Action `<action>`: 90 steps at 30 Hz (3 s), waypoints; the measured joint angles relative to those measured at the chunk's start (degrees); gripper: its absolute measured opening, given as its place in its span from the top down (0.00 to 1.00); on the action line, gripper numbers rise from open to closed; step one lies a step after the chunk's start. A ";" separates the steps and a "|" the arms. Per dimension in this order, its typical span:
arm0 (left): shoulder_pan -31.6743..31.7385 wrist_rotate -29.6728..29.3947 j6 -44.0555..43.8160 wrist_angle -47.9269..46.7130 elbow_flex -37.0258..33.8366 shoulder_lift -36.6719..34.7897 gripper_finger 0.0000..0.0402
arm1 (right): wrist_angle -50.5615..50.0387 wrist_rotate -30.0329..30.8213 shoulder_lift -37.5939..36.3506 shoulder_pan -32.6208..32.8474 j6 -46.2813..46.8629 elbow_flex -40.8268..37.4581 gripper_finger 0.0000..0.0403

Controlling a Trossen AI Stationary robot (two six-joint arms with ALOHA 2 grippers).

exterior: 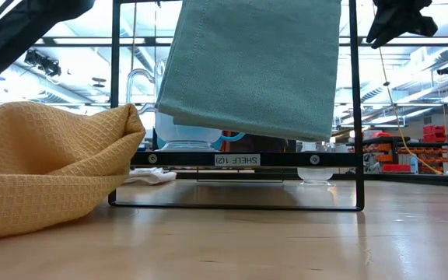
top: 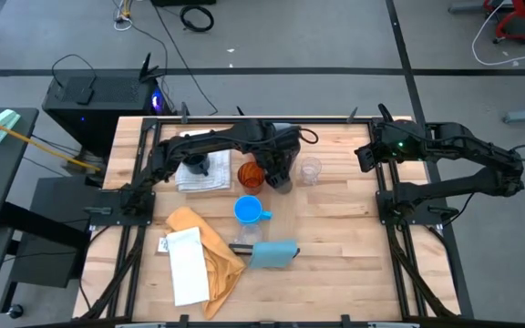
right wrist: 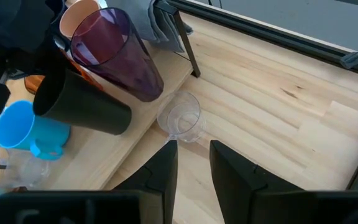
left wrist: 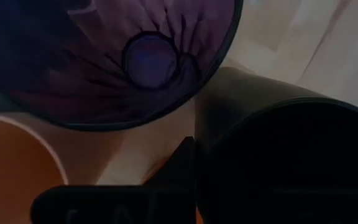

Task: Stack small to large cups/mugs on shelf
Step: Put the black cup on the shelf

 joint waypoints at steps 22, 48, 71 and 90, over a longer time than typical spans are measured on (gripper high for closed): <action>0.22 0.63 1.40 0.01 0.01 1.88 0.95 | 0.00 0.00 0.00 -0.01 -0.84 -0.02 0.75; 0.22 1.69 1.92 0.46 -0.01 1.86 0.59 | -0.02 0.00 0.00 -0.01 -0.90 -0.02 0.75; -0.15 4.97 1.18 -1.91 3.59 1.84 0.52 | -0.04 0.00 0.00 -0.01 -0.90 -0.02 0.75; -1.29 4.96 1.59 -3.47 3.59 1.51 0.54 | -0.04 0.00 0.00 -0.01 -1.30 -0.02 0.75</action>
